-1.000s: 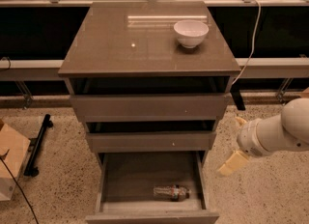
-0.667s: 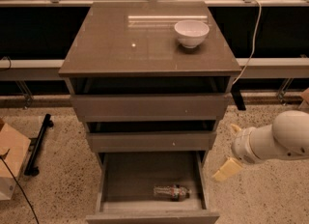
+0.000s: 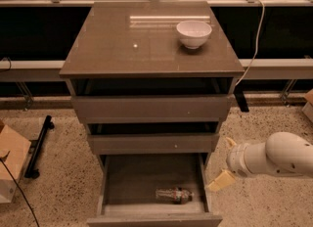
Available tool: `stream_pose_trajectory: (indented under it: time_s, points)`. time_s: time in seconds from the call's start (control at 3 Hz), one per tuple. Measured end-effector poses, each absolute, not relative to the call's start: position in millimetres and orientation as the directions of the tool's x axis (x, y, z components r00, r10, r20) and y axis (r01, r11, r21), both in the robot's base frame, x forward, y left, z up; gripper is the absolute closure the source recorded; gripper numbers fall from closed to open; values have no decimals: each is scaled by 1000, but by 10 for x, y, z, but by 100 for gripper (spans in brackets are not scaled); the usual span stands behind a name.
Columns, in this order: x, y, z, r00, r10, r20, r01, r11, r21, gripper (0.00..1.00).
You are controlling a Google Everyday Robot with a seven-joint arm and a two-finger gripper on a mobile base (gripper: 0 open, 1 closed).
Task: Pick water bottle from bottom drawer and place on counter
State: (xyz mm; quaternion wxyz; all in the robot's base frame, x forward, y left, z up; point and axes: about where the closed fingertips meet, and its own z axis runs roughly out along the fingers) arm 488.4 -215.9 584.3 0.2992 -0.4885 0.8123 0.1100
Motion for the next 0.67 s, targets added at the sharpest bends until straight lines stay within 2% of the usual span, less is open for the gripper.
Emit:
stream_pose_trajectory:
  time_s: [0.33,0.67]
  points:
    - [4956,-2122,5482,-351,-694,-628,-858,507,-82,0]
    - [5027,-2059,5088,-415,-640,-646,-849,528,21,0]
